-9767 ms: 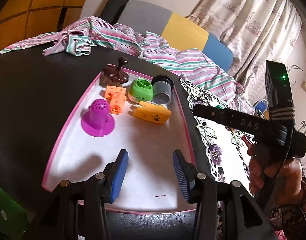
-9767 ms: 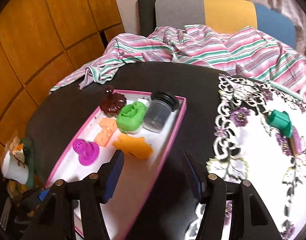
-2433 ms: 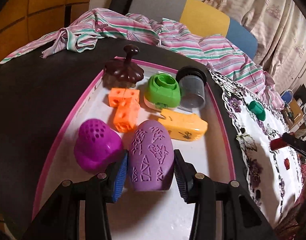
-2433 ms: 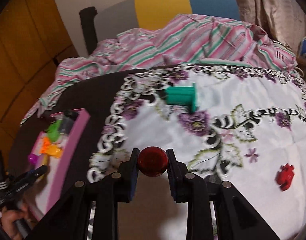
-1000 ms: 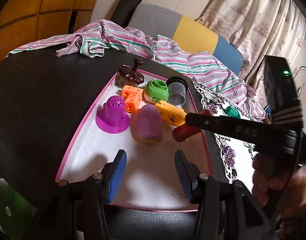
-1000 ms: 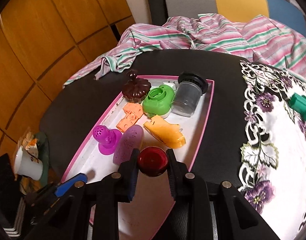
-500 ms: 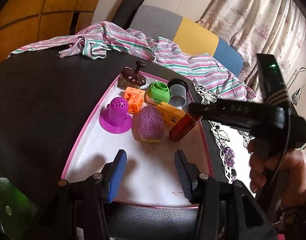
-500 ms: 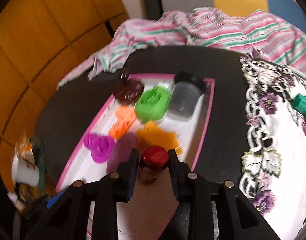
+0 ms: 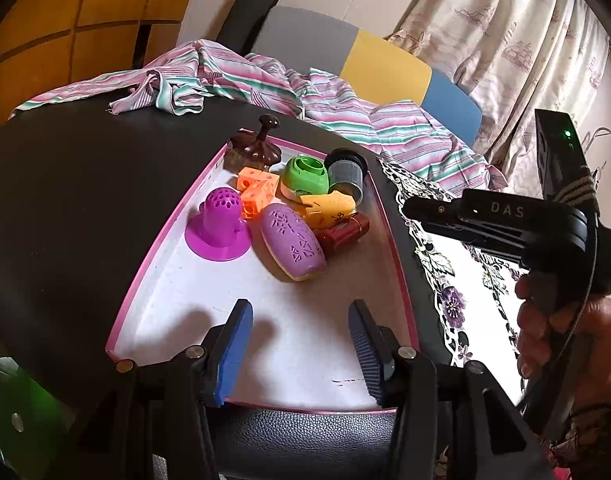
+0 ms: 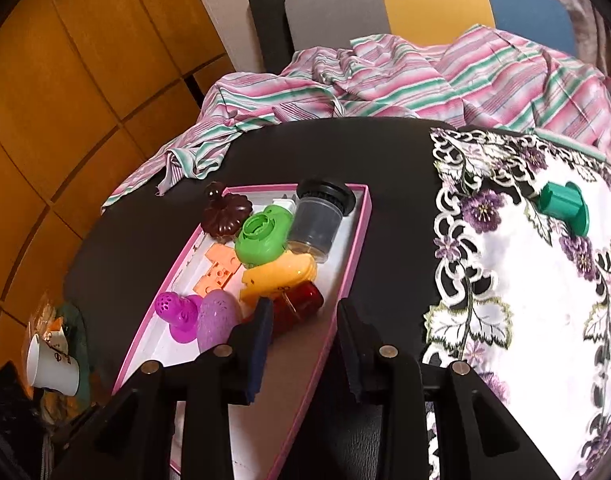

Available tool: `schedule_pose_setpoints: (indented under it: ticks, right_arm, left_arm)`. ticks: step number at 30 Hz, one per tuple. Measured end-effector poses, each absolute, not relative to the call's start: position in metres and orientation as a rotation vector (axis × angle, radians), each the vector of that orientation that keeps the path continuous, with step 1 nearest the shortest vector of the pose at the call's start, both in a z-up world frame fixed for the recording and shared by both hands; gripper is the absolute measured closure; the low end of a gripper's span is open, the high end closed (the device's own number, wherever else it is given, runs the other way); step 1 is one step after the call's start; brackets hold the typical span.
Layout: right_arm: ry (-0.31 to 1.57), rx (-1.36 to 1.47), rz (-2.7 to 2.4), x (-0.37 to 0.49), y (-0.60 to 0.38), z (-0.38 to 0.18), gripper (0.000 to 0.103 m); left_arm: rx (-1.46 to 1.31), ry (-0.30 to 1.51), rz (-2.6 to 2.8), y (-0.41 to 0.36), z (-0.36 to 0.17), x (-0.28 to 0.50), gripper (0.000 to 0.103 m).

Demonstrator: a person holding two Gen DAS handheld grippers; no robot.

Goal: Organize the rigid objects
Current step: 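Reach back to the cloth and grasp the red puzzle piece with the right tool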

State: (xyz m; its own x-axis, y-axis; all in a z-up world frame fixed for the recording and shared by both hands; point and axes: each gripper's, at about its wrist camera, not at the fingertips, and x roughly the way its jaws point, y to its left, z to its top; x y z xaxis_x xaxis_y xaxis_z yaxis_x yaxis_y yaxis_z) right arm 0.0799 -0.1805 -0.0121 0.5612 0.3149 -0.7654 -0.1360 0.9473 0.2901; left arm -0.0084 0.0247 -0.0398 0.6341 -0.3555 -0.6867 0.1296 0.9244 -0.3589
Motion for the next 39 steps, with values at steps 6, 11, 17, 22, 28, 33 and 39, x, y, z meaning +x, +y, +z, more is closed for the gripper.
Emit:
schedule_pose_setpoints:
  ticks: [6,11,17,22,28,33,39]
  right_arm:
    - [0.945,0.207,0.273,0.069,-0.184,-0.013,0.065]
    - [0.963,0.193,0.214,0.062,-0.199,-0.012,0.062]
    - [1.012,0.265,0.077,0.056,-0.248,-0.018,0.062]
    - [1.036,0.317,-0.1,0.046,-0.303,-0.019,0.062]
    - [0.996,0.43,-0.353,0.029,-0.389,-0.013,0.058]
    - [0.959,0.585,-0.622,0.01,-0.48,-0.014,0.054]
    - [0.992,0.643,-0.793,0.0,-0.554,-0.029,0.054]
  left_arm:
    - [-0.282,0.85,-0.312,0.017,-0.04,-0.01,0.053]
    - [-0.259,0.854,-0.336,0.007,-0.038,-0.011,0.053]
    - [-0.247,0.864,-0.376,-0.006,-0.037,-0.011,0.053]
    - [-0.209,0.87,-0.418,-0.023,-0.036,-0.011,0.053]
    - [-0.209,0.877,-0.449,-0.035,-0.033,-0.009,0.053]
    - [-0.196,0.868,-0.475,-0.046,-0.027,-0.011,0.053]
    - [-0.181,0.868,-0.489,-0.054,-0.024,-0.012,0.053]
